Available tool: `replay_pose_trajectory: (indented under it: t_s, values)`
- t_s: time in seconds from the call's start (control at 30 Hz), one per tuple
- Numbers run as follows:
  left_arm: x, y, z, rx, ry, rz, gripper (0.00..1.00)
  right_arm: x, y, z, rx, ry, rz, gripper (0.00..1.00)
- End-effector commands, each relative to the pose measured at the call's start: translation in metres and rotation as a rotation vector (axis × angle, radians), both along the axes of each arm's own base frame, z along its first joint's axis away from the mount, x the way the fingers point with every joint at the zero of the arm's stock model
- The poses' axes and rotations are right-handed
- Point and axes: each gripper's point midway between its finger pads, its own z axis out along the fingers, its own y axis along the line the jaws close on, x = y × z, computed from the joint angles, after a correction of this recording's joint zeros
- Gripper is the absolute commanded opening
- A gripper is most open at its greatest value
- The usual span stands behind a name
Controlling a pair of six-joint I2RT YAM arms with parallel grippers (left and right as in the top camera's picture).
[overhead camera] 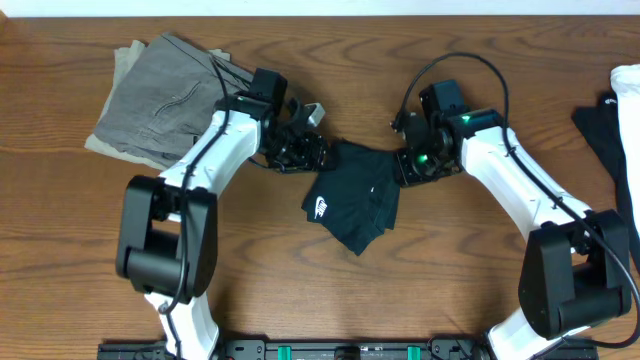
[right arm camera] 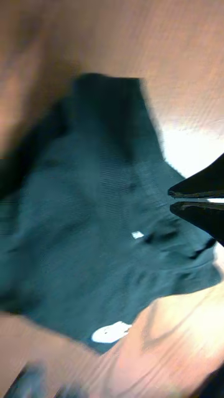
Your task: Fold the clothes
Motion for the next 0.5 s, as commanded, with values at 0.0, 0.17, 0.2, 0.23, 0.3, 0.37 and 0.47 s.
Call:
replay_pose_trajectory:
  t_s: [0.0,0.17,0.2,0.23,0.3,0.37,0.47]
  values:
    - [-0.007,0.003,-0.026,0.007,0.071,-0.008,0.6,0.007,0.01,-0.005,0.051,0.016,-0.051,0.04]
    - [-0.012,0.002,-0.043,0.011,0.119,-0.011,0.67,0.02,0.013,-0.03,0.059,0.051,-0.126,0.03]
    - [-0.012,0.002,-0.045,0.012,0.122,-0.01,0.68,0.019,0.013,-0.035,0.056,0.072,-0.142,0.03]
    - [-0.011,0.002,-0.046,0.011,0.119,-0.01,0.7,0.018,0.013,-0.041,0.052,0.091,-0.152,0.03]
    - [-0.008,0.001,-0.048,0.007,0.107,-0.011,0.71,0.014,0.012,-0.052,0.04,0.129,-0.161,0.03]
    - [-0.008,-0.002,-0.048,0.005,0.098,-0.017,0.71,0.009,0.011,-0.063,0.027,0.168,-0.167,0.02]
    - [-0.011,-0.008,-0.048,0.005,0.093,-0.04,0.71,0.002,0.012,-0.072,0.023,0.21,-0.163,0.02]
